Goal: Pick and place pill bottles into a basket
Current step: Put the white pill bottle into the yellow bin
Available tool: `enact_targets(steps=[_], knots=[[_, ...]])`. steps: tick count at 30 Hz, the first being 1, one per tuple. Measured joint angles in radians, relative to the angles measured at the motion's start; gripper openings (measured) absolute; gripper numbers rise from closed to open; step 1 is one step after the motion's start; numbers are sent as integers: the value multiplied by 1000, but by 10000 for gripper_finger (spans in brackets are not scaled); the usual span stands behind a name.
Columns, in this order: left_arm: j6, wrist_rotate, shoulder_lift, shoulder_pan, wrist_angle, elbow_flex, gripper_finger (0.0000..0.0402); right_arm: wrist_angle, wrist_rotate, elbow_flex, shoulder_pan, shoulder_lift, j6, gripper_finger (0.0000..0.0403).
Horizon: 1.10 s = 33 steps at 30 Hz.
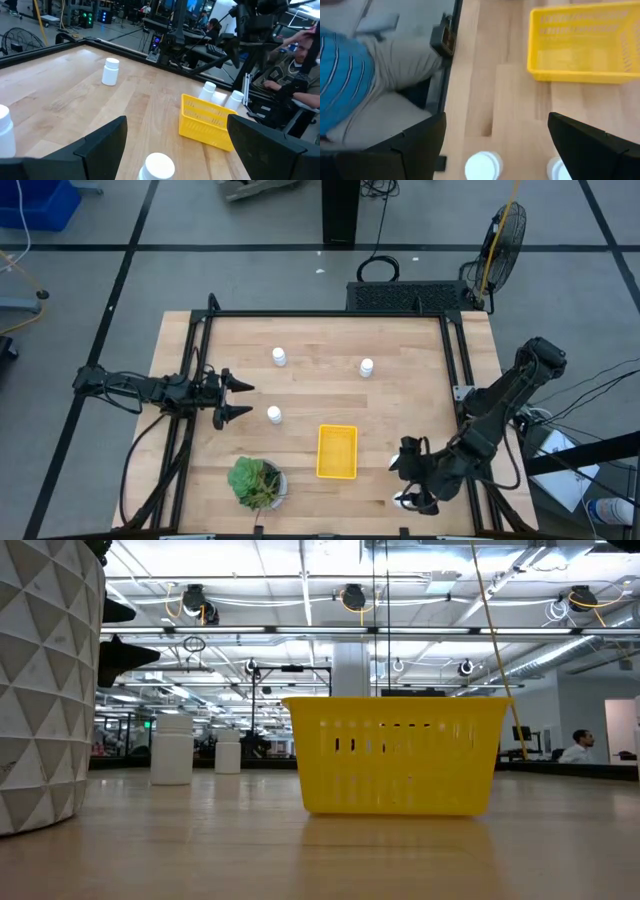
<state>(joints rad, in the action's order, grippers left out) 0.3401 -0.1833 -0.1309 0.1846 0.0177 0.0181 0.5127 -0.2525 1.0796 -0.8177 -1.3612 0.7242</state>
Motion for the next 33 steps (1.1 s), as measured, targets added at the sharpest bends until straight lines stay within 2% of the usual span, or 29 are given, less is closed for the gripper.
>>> enact_targets(steps=[4, 8, 13, 21, 26, 33], knots=[[6, 0, 0, 0, 0, 0, 347, 81, 49, 55, 1, -62, -4, 340], [6, 0, 0, 0, 0, 0, 347, 187, 49, 132, -6, -136, 8, 340], [6, -1, 0, 0, 0, 0, 347, 198, 49, 198, -26, -210, 29, 340], [4, 0, 0, 0, 0, 0, 347, 307, 54, 270, -55, -310, 162, 339], [2, 0, 0, 0, 0, 0, 347, 410, 99, 282, -66, -337, 287, 338], [-5, 3, 0, 0, 0, 0, 347, 398, 96, 283, -81, -340, 330, 338]])
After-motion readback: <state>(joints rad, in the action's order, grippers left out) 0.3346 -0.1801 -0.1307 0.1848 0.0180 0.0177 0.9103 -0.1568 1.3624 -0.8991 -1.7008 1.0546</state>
